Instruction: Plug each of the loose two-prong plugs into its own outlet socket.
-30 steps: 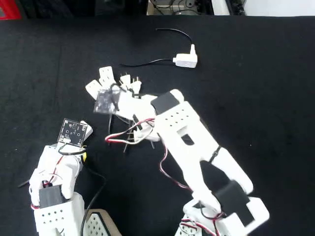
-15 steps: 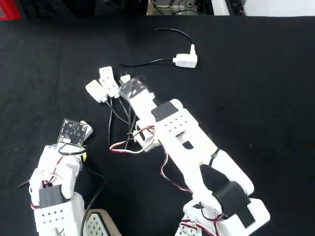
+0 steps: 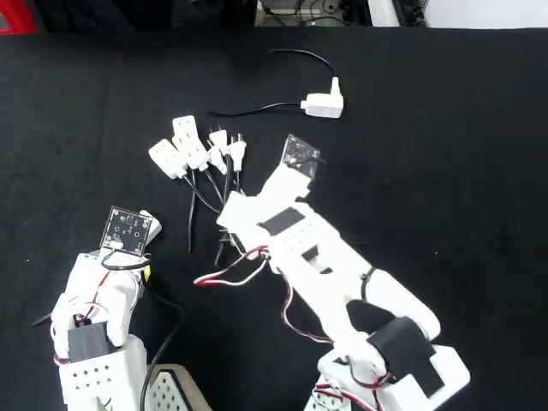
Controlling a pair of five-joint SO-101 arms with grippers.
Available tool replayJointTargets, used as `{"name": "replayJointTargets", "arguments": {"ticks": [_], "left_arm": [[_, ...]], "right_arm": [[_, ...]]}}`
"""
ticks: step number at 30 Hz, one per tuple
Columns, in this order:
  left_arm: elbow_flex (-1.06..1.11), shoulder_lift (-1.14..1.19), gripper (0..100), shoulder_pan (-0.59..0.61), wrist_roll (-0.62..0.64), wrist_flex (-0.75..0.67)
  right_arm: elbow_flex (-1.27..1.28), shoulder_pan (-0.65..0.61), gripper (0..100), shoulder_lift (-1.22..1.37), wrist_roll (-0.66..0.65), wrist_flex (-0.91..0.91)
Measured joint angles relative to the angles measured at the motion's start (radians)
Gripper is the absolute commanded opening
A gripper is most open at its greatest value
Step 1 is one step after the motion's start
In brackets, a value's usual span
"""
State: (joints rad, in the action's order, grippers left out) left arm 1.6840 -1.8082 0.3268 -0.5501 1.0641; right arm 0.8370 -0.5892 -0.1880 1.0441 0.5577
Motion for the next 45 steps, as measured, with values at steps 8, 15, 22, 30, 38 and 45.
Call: {"name": "replayJointTargets", "arguments": {"ticks": [8,15,22,30,38,45], "left_arm": [[0.0,0.0,21,0.0,0.0,0.0],[0.0,0.0,21,0.0,0.0,0.0],[0.0,0.0,21,0.0,0.0,0.0],[0.0,0.0,21,0.0,0.0,0.0],[0.0,0.0,21,0.0,0.0,0.0],[0.0,0.0,21,0.0,0.0,0.0]], "right_arm": [[0.003,0.0,14.2,0.0,0.011,0.044],[-0.118,-0.011,14.5,0.04,0.015,0.265],[-0.178,-0.089,14.6,0.23,0.129,0.169],[-0.256,-0.075,14.6,0.315,0.187,0.161],[-0.298,-0.034,18.3,0.356,0.23,0.143],[-0.387,-0.023,17.5,0.434,0.235,0.135]]}}
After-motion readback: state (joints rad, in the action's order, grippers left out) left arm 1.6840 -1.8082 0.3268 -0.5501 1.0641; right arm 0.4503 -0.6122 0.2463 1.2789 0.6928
